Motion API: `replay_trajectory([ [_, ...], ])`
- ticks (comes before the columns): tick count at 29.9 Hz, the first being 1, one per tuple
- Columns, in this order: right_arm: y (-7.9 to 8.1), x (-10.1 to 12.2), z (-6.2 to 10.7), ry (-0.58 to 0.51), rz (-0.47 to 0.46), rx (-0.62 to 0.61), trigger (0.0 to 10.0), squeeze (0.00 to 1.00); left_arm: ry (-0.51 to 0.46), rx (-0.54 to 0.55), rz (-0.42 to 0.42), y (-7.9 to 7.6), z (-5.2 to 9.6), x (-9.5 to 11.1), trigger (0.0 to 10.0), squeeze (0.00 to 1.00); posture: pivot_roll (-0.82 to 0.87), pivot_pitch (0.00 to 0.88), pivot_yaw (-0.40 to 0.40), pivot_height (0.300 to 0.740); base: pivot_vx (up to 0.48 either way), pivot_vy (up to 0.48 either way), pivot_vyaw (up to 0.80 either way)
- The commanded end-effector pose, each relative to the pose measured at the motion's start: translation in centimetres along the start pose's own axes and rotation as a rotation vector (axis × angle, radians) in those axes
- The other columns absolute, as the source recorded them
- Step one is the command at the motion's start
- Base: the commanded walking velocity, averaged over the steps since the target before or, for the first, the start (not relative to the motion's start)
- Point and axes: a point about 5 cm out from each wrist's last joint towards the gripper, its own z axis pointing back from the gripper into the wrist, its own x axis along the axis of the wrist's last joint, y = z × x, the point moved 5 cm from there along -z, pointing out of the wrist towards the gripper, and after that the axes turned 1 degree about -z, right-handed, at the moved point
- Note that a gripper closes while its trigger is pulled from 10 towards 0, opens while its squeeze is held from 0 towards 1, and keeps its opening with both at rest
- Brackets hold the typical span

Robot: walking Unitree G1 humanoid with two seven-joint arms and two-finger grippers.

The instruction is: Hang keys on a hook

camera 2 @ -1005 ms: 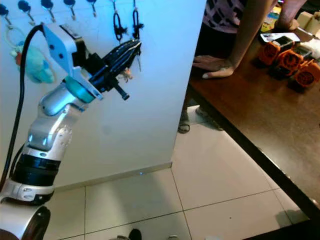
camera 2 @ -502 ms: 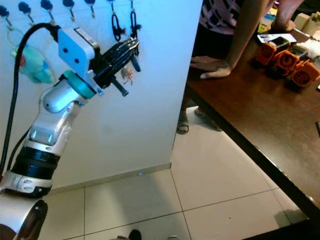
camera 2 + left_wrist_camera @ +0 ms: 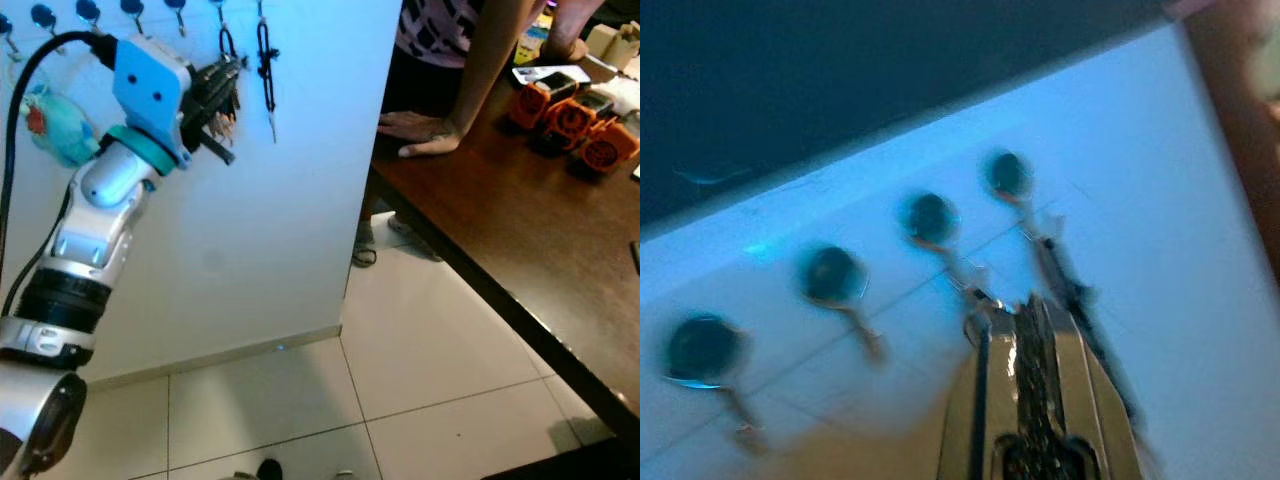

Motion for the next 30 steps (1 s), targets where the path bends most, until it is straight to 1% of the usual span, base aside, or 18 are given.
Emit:
replay_trajectory([
  [1,0.8,-1.4,0.2,0.036,-0.007,0.018,10.0,0.0,0.02,0.032,-0.024,0.8,0.0,-0.3,10.0,0.0,-0.12,0.121,0.127,0.74,0.0,0.0,0.0],
  [7,0.7,-1.6,0.2,0.04,-0.01,0.015,10.0,0.0,0.029,0.09,-0.051,1.7,0.0,-0.4,10.0,0.0,-0.12,0.123,0.128,0.74,0.0,0.0,0.0],
  [18,0.6,-1.7,0.3,0.04,-0.01,0.013,10.0,0.0,0.035,0.112,-0.055,2.0,-0.2,-0.7,10.0,0.0,-0.12,0.131,0.126,0.74,0.0,0.0,0.0],
  [19,0.6,-1.7,0.3,0.039,-0.009,0.013,10.0,0.0,0.036,0.131,-0.066,2.3,-0.2,-0.6,10.0,0.0,-0.12,0.135,0.125,0.74,0.0,0.0,0.0],
  [20,0.6,-1.7,0.3,0.039,-0.009,0.013,10.0,0.0,0.036,0.131,-0.066,2.3,-0.2,-0.6,10.0,0.0,-0.12,0.135,0.125,0.74,0.0,0.0,0.0],
  [22,1.2,-0.9,0.1,0.028,-0.007,0.019,10.0,0.0,0.054,0.192,-0.098,3.7,0.0,-0.8,10.0,0.0,-0.12,0.14,0.123,0.74,0.0,0.0,0.0],
  [24,1.5,-0.7,0.0,0.025,-0.005,0.023,10.0,0.0,0.063,0.224,-0.116,4.4,0.2,-0.8,10.0,0.0,-0.12,0.139,0.121,0.74,0.0,0.0,0.0],
  [28,1.5,-0.9,0.0,0.027,-0.004,0.023,10.0,0.0,0.059,0.238,-0.125,4.6,0.2,-0.7,10.0,0.0,-0.12,0.139,0.121,0.74,0.0,0.0,0.0],
  [30,1.5,-1.1,0.1,0.03,0.0,0.024,10.0,0.0,0.055,0.259,-0.15,4.9,0.3,-0.5,10.0,0.0,-0.12,0.137,0.121,0.74,0.0,0.0,0.0],
])
